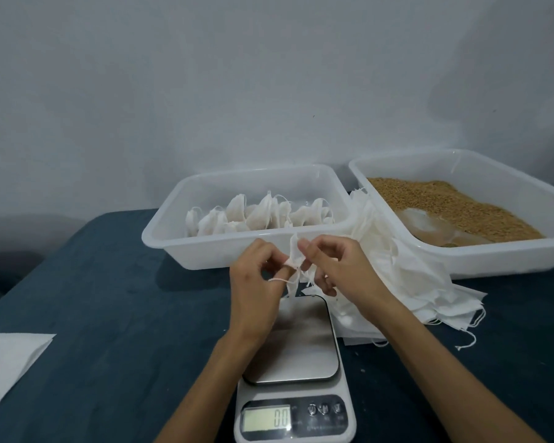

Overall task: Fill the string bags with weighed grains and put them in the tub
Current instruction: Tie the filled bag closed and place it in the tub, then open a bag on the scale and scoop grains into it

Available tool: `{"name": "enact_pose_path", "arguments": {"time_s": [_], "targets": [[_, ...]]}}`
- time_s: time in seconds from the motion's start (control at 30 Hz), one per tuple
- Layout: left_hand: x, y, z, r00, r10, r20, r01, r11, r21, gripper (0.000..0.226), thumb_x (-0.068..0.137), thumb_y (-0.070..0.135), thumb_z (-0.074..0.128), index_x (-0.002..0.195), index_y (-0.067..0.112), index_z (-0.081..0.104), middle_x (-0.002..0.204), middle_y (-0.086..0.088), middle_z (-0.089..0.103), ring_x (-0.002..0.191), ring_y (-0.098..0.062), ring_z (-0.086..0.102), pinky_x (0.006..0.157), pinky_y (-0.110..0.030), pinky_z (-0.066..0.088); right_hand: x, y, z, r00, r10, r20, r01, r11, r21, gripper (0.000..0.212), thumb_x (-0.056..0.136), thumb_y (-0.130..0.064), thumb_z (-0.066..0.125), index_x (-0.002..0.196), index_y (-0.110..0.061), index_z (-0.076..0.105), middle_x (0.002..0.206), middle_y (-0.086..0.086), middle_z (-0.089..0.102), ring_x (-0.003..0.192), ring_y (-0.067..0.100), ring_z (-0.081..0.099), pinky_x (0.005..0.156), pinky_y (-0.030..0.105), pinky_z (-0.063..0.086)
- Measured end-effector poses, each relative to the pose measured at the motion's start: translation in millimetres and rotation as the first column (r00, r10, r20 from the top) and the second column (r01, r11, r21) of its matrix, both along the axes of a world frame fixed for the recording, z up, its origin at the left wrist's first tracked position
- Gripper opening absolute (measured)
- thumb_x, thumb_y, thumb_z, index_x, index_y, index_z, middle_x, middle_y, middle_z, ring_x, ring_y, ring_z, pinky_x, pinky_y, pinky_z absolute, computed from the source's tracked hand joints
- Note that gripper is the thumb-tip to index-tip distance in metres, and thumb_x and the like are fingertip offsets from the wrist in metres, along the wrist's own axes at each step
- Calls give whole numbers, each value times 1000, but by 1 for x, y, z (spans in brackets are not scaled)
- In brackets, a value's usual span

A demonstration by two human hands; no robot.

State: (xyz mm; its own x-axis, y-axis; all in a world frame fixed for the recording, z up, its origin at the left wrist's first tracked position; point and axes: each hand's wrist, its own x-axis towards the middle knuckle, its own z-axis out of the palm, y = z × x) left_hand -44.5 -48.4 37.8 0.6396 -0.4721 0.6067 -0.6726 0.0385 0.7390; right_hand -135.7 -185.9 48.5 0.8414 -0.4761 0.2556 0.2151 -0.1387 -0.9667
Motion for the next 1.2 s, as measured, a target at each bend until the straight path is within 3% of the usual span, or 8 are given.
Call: {"name": "enact_pose_path", "arguments": {"time_s": [0.17,0.3,0.37,0.57,0.73,0.9,1.03,1.2], "targets": [[-5,-2,2,987,37,157,-42,999,31,32,75,-3,86,83,10,58,92,2,57,88,-16,56,74,-30,48,-1,-5,0,998,-42,45,38,997,69,12,92,-6,71,95,-12,60,65,6,63,45,18,49,42,26,41],[-7,1,2,999,-48,-11,49,991,128,67,80,9,86,134,19,49,134,10,55,130,-7,51,104,-17,42,-4,-6,2,995,47,85,-56,993,108,17,95,-8,67,96,-10,51,65,4,58,50,18,49,48,30,48],[-6,1,0,999,-40,33,34,985,172,73,83,7,82,144,21,44,142,11,51,135,-2,46,110,-14,36,-5,-7,3,993,76,94,-84,993,85,15,96,-6,66,91,-10,53,63,2,55,50,17,48,49,31,49],[0,0,-2,969,73,236,-111,983,148,52,83,-7,70,129,15,60,123,7,59,113,-12,53,99,-19,42,-3,-7,0,996,17,93,-13,999,-44,26,95,10,51,90,-14,62,80,22,66,54,22,59,53,34,54],[1,1,-4,958,108,264,-151,978,147,49,81,-9,70,124,13,62,119,4,61,109,-14,52,96,-11,36,-1,-6,-2,988,-75,132,89,991,-101,14,96,-2,61,93,-11,71,85,17,69,66,35,66,56,40,59],[1,1,-3,957,161,241,-198,971,138,48,79,-14,71,121,9,64,116,3,61,107,-18,53,94,-7,34,-4,1,3,986,-100,133,117,986,-123,21,88,-38,77,89,-17,74,84,3,70,68,21,65,59,41,61],[2,0,-3,950,185,250,-223,966,133,47,80,-13,72,121,9,63,115,3,60,107,-19,53,93,-7,35,-4,1,0,983,-149,108,170,961,-219,18,80,-33,84,82,-22,71,85,-2,69,70,19,63,59,44,60],[1,0,-5,952,163,259,-202,970,134,49,79,-13,71,122,9,62,117,6,58,108,-20,53,94,-6,34,-1,2,-4,995,-89,45,98,955,-279,10,87,-25,80,81,-19,74,75,-3,67,60,14,59,53,31,53]]}}
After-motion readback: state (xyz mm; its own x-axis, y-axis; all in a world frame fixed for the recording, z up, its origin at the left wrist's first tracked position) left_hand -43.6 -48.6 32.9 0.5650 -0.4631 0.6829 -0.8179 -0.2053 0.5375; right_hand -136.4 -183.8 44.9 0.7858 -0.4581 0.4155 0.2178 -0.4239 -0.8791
